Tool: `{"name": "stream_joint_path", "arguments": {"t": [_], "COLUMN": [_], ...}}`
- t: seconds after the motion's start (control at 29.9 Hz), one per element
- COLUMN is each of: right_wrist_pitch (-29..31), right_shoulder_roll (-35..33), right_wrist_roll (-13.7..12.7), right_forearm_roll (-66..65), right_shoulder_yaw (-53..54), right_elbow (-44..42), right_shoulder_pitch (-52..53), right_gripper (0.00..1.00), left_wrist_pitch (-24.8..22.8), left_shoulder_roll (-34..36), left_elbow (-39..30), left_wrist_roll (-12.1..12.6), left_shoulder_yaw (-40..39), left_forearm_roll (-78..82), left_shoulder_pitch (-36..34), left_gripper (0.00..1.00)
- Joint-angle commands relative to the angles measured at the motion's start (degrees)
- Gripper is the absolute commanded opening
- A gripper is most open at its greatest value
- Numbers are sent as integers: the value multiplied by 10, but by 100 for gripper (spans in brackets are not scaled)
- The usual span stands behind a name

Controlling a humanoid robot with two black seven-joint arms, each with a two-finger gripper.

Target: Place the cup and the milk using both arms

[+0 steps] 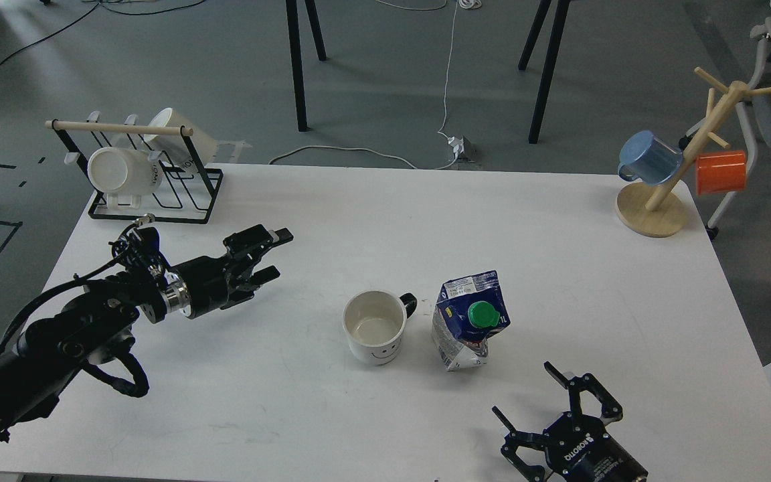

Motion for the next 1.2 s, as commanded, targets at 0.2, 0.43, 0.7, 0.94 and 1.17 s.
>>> {"name": "stream_joint_path", "arguments": {"t": [0.2,0.43,0.7,0.94,1.17], "right_wrist_pitch": [0,0,0,0,0], "right_shoulder_roll": [-172,-173,-175,-172,-156], "right_wrist_roll": [0,0,0,0,0], "right_forearm_roll": [9,6,-2,-21,-21], "right_shoulder_yaw": [146,230,226,175,169], "right_elbow": [-92,-180,-290,-337,-355], "right_shoulder_pitch": [-18,76,203,286,319], "right_gripper": [98,98,98,98,96], "left_wrist_pitch": [0,0,0,0,0], "left_shoulder_roll": [0,17,103,121,114], "left_elbow": [-1,-1,-3,-5,-3], "left_wrist_roll": [0,0,0,0,0], "left_shoulder_yaw": [-11,-119,-151,-203,-204], "left_forearm_roll": [-7,-84,-183,-193,-193], "left_shoulder_pitch": [-8,-7,-8,-8,-2], "left_gripper": [99,99,99,99,99]}}
